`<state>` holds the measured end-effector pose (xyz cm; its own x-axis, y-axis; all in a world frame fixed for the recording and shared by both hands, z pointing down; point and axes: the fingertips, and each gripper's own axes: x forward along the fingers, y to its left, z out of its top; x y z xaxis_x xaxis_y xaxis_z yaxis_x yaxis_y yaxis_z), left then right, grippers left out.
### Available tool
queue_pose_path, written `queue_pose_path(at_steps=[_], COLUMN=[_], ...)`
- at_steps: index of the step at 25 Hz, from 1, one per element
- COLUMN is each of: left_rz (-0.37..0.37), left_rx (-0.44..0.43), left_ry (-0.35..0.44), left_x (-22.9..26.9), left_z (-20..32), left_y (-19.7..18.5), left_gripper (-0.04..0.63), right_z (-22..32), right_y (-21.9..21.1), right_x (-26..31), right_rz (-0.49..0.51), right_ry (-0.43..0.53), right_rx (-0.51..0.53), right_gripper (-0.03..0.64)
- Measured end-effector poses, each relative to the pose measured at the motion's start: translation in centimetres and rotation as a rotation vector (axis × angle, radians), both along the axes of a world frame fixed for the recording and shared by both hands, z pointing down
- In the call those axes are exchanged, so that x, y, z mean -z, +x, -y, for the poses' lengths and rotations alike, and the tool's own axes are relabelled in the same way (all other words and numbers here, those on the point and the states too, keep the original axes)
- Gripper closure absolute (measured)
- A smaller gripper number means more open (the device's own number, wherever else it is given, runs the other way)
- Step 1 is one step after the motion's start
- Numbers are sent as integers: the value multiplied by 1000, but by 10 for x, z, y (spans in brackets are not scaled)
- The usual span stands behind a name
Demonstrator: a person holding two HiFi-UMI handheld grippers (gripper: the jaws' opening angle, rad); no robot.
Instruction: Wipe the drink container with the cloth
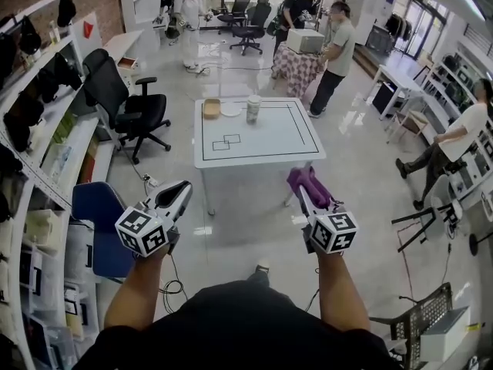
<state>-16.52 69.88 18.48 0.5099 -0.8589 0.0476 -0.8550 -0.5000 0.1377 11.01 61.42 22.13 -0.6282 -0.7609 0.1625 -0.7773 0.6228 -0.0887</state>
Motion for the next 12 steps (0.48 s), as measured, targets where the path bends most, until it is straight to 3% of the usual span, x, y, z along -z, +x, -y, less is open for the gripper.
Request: queue_pose_path(at_steps=[12], left_rz=[11], left_rx=[33], left_ry=[-55], left_x=[-17], left_z=[95], left_y=[15], left_gripper=[552], right_z=[105], right_y=[17], right_x=[-29], right_rz=[9], right_ry=[-70], right_rx=[26], right_gripper=[551])
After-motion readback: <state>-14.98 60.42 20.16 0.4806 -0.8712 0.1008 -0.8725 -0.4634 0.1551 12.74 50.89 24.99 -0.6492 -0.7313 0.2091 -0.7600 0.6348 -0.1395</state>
